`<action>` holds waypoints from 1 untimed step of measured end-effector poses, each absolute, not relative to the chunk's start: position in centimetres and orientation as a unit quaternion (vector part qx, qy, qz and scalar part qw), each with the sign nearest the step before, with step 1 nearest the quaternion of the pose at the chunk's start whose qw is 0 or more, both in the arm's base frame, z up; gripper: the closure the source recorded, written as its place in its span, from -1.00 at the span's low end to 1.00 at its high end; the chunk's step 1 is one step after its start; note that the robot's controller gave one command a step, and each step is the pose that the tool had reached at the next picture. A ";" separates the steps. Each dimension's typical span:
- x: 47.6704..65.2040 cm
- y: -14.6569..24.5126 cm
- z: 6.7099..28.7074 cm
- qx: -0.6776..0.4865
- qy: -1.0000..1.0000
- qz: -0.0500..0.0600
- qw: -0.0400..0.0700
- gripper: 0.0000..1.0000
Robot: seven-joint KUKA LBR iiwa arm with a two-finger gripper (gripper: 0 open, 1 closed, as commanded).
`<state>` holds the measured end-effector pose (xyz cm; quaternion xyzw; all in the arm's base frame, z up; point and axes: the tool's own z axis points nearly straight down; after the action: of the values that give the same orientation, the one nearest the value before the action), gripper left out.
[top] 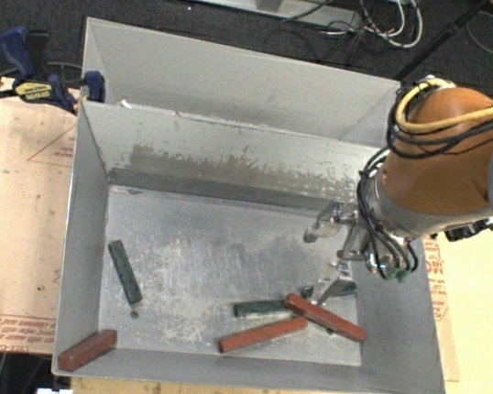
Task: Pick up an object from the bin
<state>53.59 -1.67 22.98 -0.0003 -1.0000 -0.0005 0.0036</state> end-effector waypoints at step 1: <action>53.7 -1.7 23.4 0.000 -1.000 0.000 0.000 -1.00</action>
Offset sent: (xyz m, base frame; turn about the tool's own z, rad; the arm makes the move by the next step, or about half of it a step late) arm -0.0520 0.0122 -0.1046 -0.2238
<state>53.75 -1.67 23.39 -0.0002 -1.0000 -0.0004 -0.0005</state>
